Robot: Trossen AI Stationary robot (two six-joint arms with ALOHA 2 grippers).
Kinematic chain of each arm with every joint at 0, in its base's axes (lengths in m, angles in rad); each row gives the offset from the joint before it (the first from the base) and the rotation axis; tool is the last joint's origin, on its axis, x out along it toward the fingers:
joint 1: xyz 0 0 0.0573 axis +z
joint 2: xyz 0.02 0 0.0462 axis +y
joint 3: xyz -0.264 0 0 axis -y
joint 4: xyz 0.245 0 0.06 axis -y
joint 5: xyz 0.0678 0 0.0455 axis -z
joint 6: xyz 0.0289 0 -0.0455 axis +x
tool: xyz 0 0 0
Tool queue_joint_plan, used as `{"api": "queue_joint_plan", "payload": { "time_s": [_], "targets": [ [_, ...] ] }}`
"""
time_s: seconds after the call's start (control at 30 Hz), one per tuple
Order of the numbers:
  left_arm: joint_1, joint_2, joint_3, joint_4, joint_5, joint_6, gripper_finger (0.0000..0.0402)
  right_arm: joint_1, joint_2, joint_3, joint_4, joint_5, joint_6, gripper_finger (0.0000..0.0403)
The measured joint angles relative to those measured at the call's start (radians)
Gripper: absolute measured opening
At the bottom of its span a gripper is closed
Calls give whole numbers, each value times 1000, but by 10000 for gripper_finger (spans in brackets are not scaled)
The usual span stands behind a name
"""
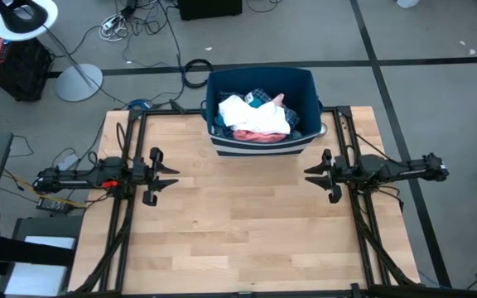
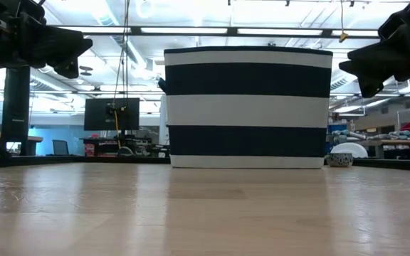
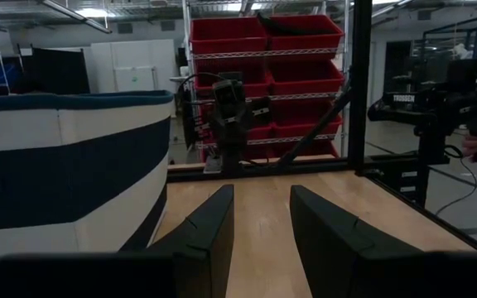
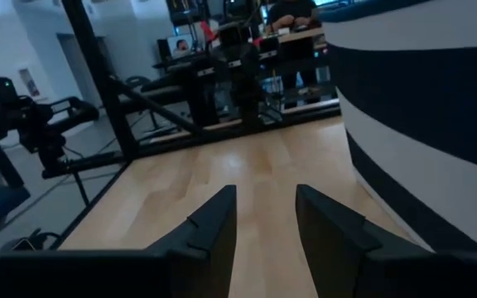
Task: Sort clothes
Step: Return to Home Position
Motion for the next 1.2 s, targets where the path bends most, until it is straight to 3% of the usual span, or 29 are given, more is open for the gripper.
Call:
{"api": "queue_joint_plan", "payload": {
  "time_s": [0.3, 0.47, 0.57, 0.8, 1.2],
  "targets": [
    [0, 0, 0, 0, 0, 0, 125, 0, 4, 1, -7, -9, -28, 128],
    [0, 0, 0, 0, 0, 0, 125, -3, 4, 1, -7, -2, -157, 126],
    [0, 0, 0, 0, 0, 0, 125, -3, 6, 5, -9, 92, -218, 127],
    [0, 0, 0, 0, 0, 0, 125, -3, 6, 19, -44, 476, -201, 128],
    [0, 0, 0, 0, 0, 0, 125, -3, 6, 13, 20, 513, -208, 128]
  ]
}}
